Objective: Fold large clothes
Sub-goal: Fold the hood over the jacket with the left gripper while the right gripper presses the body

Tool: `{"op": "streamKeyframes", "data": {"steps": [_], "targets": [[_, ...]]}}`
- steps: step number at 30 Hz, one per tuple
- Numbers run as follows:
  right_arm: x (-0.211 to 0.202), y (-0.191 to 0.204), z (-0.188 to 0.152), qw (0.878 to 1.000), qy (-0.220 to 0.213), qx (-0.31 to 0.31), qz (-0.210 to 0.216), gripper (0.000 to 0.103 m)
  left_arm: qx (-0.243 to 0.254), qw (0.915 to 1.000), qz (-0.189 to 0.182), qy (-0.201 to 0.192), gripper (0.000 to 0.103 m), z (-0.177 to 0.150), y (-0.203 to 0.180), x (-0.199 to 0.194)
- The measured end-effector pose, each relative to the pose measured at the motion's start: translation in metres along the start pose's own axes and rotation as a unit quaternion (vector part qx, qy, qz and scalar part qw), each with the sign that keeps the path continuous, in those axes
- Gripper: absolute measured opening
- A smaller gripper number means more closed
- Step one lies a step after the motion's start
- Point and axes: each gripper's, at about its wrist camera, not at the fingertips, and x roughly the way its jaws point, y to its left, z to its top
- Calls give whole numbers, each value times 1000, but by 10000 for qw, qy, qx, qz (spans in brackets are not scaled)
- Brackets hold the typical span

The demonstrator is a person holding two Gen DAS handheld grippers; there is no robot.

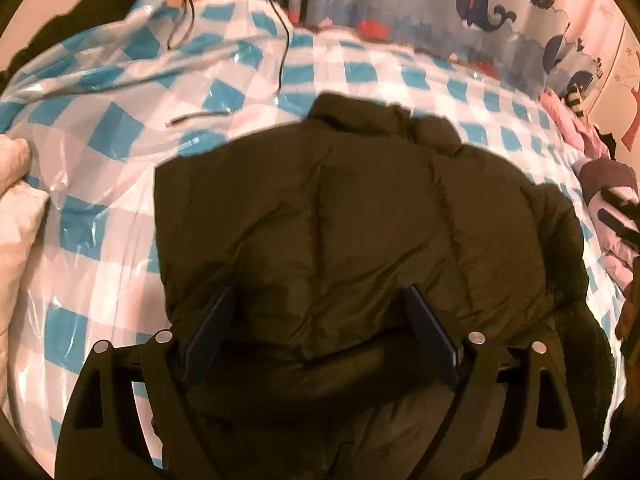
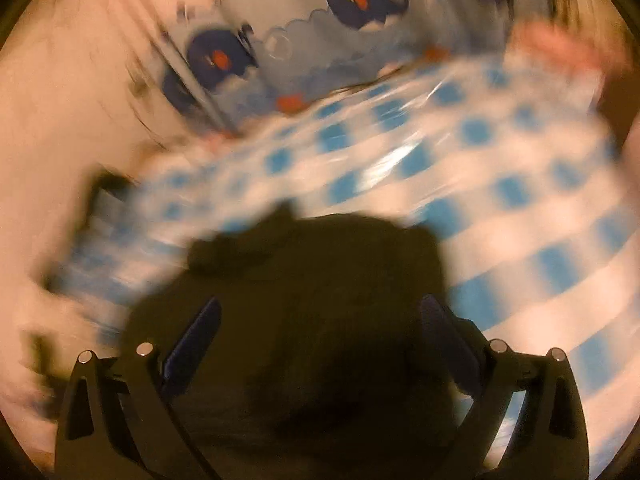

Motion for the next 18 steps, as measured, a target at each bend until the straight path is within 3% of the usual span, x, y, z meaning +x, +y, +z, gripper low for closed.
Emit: {"op": "streamKeyframes", "data": {"steps": [2, 5, 8, 10, 12, 14, 16, 18], "targets": [[15, 15, -7, 9933, 161, -816, -808, 96, 13, 9999, -45, -164, 83, -2, -4, -7], [56, 25, -36, 9642, 620, -1921, -1723, 96, 179, 9998, 94, 12, 84, -4, -12, 6], [77, 2, -47, 9634, 979, -1821, -1706, 96, 319, 9976, 225, 579, 88, -12, -14, 36], [69, -12, -43, 9715, 1025, -1552, -1472, 96, 401, 9960, 287, 746, 88, -15, -14, 46], [41, -18, -40, 9809, 913, -1412, -977, 96, 345, 9960, 280, 778, 88, -15, -13, 31], [5, -39, -41, 9906, 1016, -911, -60, 96, 358, 9973, 127, 624, 88, -17, -9, 1], [-26, -63, -53, 9897, 1165, -375, 739, 96, 342, 9985, 45, 418, 88, -28, 6, -45], [-50, -88, -79, 9786, 1464, 89, 1446, 96, 191, 9992, -52, 361, 90, -46, 29, -82]]}}
